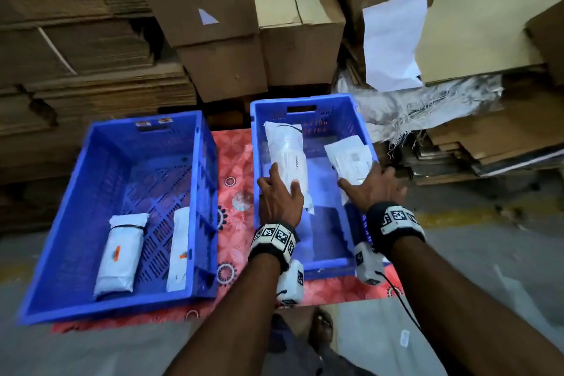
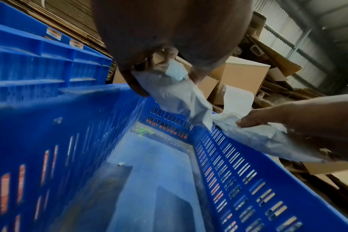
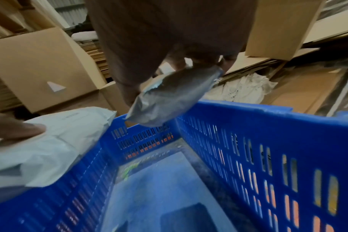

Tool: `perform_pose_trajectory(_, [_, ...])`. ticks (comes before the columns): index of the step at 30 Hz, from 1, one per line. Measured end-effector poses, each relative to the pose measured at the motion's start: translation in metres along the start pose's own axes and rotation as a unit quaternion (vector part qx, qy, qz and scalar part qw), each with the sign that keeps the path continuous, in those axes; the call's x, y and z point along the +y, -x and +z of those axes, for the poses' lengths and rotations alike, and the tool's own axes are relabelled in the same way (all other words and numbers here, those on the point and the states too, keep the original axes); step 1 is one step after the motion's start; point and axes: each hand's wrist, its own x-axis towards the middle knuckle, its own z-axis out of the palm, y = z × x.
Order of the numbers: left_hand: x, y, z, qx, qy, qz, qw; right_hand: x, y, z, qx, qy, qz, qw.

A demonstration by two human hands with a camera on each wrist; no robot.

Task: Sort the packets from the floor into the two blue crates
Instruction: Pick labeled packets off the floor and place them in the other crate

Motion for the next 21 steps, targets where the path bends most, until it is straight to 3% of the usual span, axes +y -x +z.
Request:
perform_pose_trajectory(4, [0.000,-0.009,0.014,-0.076,-0.054,-0.043,0.995,0.000,-0.009,0.012,-0.074,0.064,-0.022,0.995])
perform_pose_trajectory(8, [-0.009,-0.022,0.033,-0.205,-0.125,-0.111,0.964,-0.007,-0.019,0.036,-0.184,0.087,-0.076,0.976])
perform_pose_trajectory(13, [-0.023,-0.030,0.052,-0.294,-0.168,-0.165,0.926,-0.007,-0.021,0.049,-0.203,0.174,-0.056,0.962])
perform_pose_trajectory(21, [-0.040,-0.046,0.067,-0.369,-0.281,-0.155,0.872,-0.002,-0.035,0.051,-0.357,0.304,-0.152,0.870])
